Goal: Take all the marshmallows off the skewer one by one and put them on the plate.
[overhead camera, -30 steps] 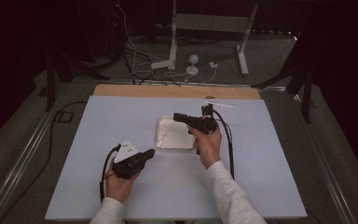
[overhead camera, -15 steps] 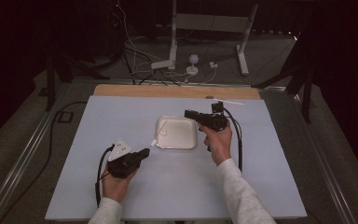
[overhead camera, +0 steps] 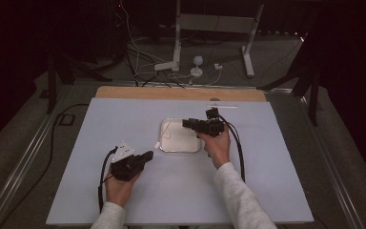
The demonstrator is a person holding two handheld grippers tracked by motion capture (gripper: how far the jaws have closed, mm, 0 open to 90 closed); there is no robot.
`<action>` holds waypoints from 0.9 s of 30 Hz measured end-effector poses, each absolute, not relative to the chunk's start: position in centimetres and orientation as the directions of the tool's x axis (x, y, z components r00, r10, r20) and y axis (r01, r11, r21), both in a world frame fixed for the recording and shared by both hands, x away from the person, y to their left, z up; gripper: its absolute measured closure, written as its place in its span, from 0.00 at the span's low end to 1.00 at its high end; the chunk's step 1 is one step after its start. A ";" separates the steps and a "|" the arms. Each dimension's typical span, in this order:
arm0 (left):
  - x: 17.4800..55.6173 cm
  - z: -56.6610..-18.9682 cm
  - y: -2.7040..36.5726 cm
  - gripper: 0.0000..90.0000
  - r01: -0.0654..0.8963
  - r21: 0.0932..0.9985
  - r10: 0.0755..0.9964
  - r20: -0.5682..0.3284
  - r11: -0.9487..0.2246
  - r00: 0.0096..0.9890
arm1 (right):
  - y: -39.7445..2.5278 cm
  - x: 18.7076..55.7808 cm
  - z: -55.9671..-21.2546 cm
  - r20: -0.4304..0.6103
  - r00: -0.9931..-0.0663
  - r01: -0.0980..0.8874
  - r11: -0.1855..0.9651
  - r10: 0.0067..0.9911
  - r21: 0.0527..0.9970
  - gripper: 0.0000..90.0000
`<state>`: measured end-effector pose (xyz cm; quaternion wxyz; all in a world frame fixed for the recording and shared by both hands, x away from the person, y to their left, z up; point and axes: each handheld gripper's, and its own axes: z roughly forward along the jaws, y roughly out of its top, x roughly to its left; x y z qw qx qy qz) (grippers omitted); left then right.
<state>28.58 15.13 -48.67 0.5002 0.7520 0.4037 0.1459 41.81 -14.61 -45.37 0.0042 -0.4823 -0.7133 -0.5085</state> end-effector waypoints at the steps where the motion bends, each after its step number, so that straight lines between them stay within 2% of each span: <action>1: 28.6 -48.7 15.1 1.00 0.462 0.870 0.753 -0.184 -0.174 0.631 | -14.6 41.9 -45.5 0.498 -0.528 0.696 0.014 0.688 0.718 0.56; 7: 28.8 -48.8 15.0 1.00 0.466 0.867 0.757 -0.184 -0.175 0.627 | -14.6 41.8 -45.9 0.511 -0.528 0.704 0.013 0.678 0.710 0.42; 12: 28.8 -48.8 14.9 1.00 0.467 0.868 0.757 -0.186 -0.172 0.626 | -14.2 41.1 -45.7 0.527 -0.564 0.701 0.031 0.636 0.713 0.35; 22: 28.8 -48.6 14.6 1.00 0.458 0.874 0.759 -0.185 -0.164 0.624 | -13.0 39.5 -45.9 0.567 -0.600 0.713 0.055 0.565 0.699 0.32; 27: 28.8 -48.6 14.4 1.00 0.454 0.876 0.764 -0.182 -0.160 0.619 | -12.1 38.7 -46.0 0.577 -0.624 0.712 0.079 0.527 0.698 0.37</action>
